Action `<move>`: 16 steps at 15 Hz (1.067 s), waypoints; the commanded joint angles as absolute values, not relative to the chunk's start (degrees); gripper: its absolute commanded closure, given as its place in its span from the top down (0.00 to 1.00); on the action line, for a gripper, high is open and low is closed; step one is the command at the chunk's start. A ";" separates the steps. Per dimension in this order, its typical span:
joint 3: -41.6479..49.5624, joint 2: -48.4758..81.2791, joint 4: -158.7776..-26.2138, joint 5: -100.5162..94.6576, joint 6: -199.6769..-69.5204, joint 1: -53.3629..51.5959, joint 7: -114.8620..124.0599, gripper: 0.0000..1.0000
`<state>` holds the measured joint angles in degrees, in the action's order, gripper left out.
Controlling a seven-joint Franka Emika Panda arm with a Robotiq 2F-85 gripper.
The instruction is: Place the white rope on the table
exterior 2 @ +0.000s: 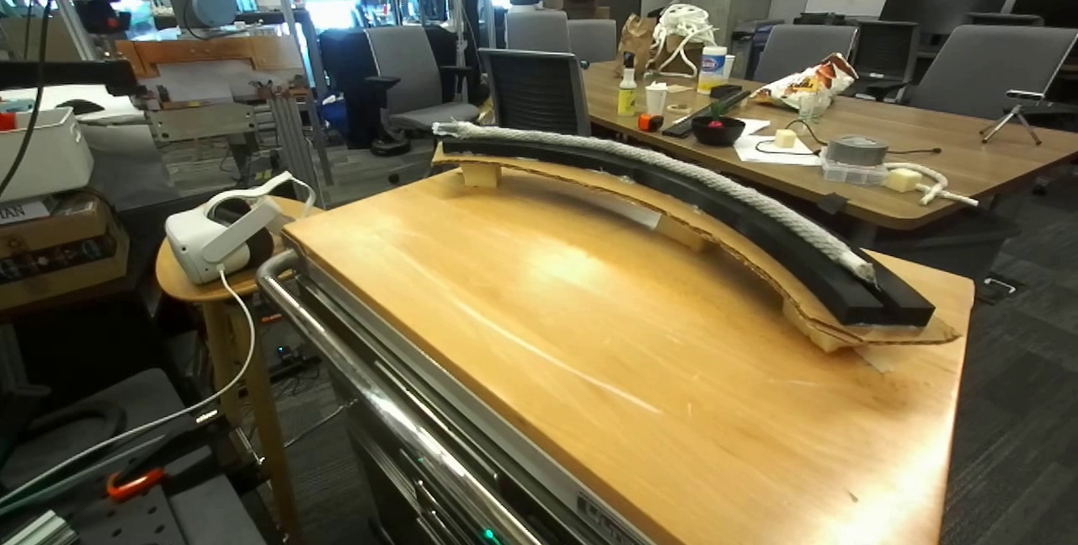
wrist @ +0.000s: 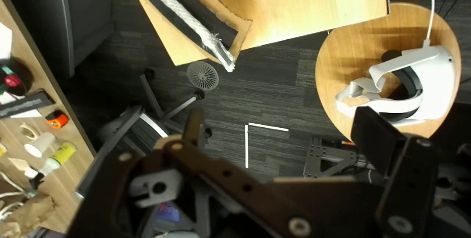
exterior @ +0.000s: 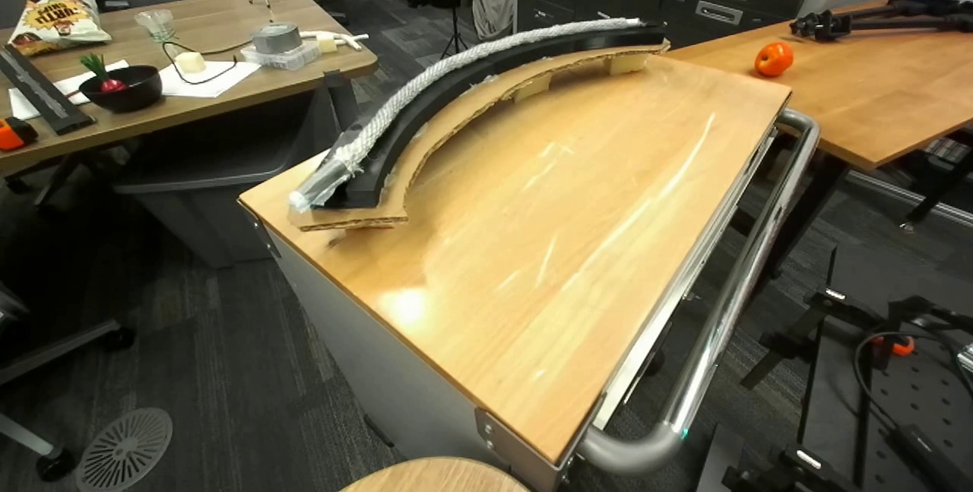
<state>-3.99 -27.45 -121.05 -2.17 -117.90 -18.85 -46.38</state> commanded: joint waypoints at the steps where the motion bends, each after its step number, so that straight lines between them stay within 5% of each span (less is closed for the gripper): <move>1: -4.31 -17.91 -113.90 -3.11 -120.37 -16.42 -47.63 1.00; 9: -6.20 -16.66 -115.45 -6.42 -123.21 -13.89 -43.46 1.00; 16: -1.52 -2.33 -102.89 6.05 -116.91 -13.83 -73.36 1.00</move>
